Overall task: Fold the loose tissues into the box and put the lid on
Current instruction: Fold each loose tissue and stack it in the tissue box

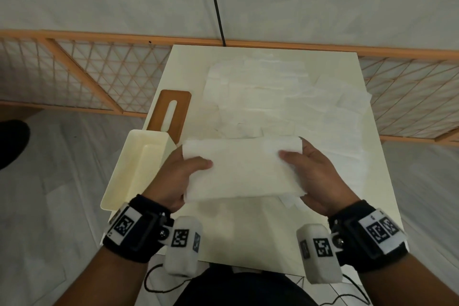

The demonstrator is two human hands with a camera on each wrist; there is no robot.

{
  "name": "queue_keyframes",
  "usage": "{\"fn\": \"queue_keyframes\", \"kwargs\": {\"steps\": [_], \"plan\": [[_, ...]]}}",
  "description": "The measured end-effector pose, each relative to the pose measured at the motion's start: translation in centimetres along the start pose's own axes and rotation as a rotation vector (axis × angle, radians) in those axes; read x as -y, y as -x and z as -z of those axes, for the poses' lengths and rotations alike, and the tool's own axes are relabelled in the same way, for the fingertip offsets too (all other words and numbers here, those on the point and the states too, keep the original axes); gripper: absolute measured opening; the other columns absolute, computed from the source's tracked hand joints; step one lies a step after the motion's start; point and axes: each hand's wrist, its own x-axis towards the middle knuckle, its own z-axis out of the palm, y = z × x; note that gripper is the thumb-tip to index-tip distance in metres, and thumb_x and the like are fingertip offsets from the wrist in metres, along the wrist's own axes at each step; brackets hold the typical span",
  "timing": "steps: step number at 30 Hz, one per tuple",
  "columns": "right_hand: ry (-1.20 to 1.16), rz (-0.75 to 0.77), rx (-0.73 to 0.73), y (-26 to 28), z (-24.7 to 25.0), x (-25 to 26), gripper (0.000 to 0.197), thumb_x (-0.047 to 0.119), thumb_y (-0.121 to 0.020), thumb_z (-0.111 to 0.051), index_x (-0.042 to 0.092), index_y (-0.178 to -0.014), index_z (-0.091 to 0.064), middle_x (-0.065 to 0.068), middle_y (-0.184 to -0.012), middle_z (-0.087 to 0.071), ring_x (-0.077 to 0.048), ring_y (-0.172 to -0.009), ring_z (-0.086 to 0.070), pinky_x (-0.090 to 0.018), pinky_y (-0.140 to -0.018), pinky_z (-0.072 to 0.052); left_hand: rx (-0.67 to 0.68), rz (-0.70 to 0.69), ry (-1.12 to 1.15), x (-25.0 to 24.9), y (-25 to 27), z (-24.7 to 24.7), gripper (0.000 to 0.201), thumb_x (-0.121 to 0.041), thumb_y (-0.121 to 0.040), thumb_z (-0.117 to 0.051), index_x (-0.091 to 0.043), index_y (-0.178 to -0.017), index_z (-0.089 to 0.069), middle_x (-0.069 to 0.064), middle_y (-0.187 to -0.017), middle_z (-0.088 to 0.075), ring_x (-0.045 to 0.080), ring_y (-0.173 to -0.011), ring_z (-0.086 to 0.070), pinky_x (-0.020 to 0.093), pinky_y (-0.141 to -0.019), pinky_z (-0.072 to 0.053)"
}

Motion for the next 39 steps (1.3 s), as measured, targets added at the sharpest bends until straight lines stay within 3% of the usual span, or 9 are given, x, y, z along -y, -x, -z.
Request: {"fn": "queue_keyframes", "kwargs": {"steps": [5,8,13,17,20,24,28,34,39], "plan": [[0.179,0.035,0.015,-0.3,0.2,-0.3,0.041,0.016,-0.076,-0.071,0.020,-0.116,-0.060,-0.002,-0.105,-0.073,-0.020,-0.095,-0.071,-0.036,-0.076,-0.057,-0.081,-0.017,-0.091,1.5,-0.4,0.2,0.054,-0.013,-0.064,-0.068,-0.014,-0.117,-0.066,0.006,-0.107,-0.075,0.024,-0.100,-0.071,0.037,-0.078,-0.056],[0.227,0.053,0.044,-0.4,0.1,-0.2,0.036,0.002,-0.085,-0.070,0.020,-0.114,-0.059,0.005,-0.093,-0.073,-0.013,-0.086,-0.071,-0.026,-0.069,-0.055,-0.134,-0.028,-0.107,1.9,-0.5,0.0,0.051,-0.014,-0.062,-0.068,-0.016,-0.113,-0.067,0.005,-0.106,-0.075,0.024,-0.100,-0.070,0.038,-0.081,-0.056],[0.305,0.061,0.085,-0.5,0.0,0.3,0.039,-0.003,-0.086,-0.070,0.018,-0.118,-0.058,0.000,-0.099,-0.074,-0.019,-0.092,-0.072,-0.030,-0.074,-0.056,-0.143,-0.036,-0.095,2.0,-0.5,0.0,0.049,-0.013,-0.062,-0.064,-0.015,-0.110,-0.064,0.006,-0.107,-0.071,0.028,-0.102,-0.066,0.042,-0.081,-0.055],[0.525,0.116,0.153,-0.5,0.3,2.5,0.041,0.001,-0.088,-0.069,0.022,-0.120,-0.057,0.004,-0.101,-0.072,-0.016,-0.094,-0.071,-0.027,-0.073,-0.057,0.064,-0.016,-0.005,-0.1,-0.4,2.0,0.061,-0.022,-0.062,-0.068,-0.016,-0.122,-0.061,0.013,-0.103,-0.068,0.029,-0.092,-0.064,0.038,-0.075,-0.050],[0.736,0.158,0.294,-0.5,0.1,5.1,0.043,0.004,-0.087,-0.071,0.028,-0.119,-0.057,0.013,-0.103,-0.070,-0.005,-0.093,-0.068,-0.018,-0.073,-0.055,0.315,0.084,-0.206,-2.2,-0.5,2.5,0.079,-0.040,-0.060,-0.077,-0.024,-0.134,-0.055,0.011,-0.107,-0.070,0.027,-0.088,-0.064,0.033,-0.071,-0.047],[0.935,0.128,0.494,-1.3,-1.7,7.0,0.045,0.008,-0.085,-0.073,0.035,-0.118,-0.056,0.015,-0.105,-0.067,-0.003,-0.095,-0.065,-0.019,-0.075,-0.054,0.517,0.152,-0.624,-2.3,-0.1,-0.7,0.078,-0.050,-0.067,-0.077,-0.032,-0.137,-0.047,-0.004,-0.121,-0.069,0.016,-0.109,-0.067,0.038,-0.091,-0.055],[0.919,0.110,0.517,-2.4,-2.8,6.8,0.048,0.012,-0.083,-0.077,0.036,-0.120,-0.058,0.007,-0.106,-0.072,-0.012,-0.096,-0.070,-0.035,-0.083,-0.059,0.328,0.001,-0.747,-0.4,0.2,-2.7,0.057,-0.040,-0.075,-0.076,-0.033,-0.127,-0.054,-0.012,-0.116,-0.068,0.008,-0.105,-0.065,0.042,-0.095,-0.055],[0.194,-0.069,0.295,-2.7,-2.2,2.8,0.066,0.025,-0.073,-0.081,0.018,-0.132,-0.055,-0.011,-0.107,-0.074,-0.027,-0.090,-0.071,-0.044,-0.077,-0.058,0.055,-0.032,-0.301,1.5,1.3,-0.6,0.043,-0.017,-0.086,-0.074,-0.025,-0.125,-0.059,-0.005,-0.116,-0.072,0.019,-0.109,-0.068,0.041,-0.092,-0.056],[0.230,-0.046,0.279,-2.7,-6.5,-0.7,0.040,0.005,-0.086,-0.072,0.008,-0.125,-0.062,-0.010,-0.114,-0.074,-0.028,-0.104,-0.072,-0.046,-0.087,-0.058,0.008,-0.033,-0.183,2.5,2.4,0.7,0.041,-0.012,-0.087,-0.070,-0.022,-0.125,-0.060,0.001,-0.119,-0.072,0.023,-0.111,-0.068,0.043,-0.093,-0.056]]}}
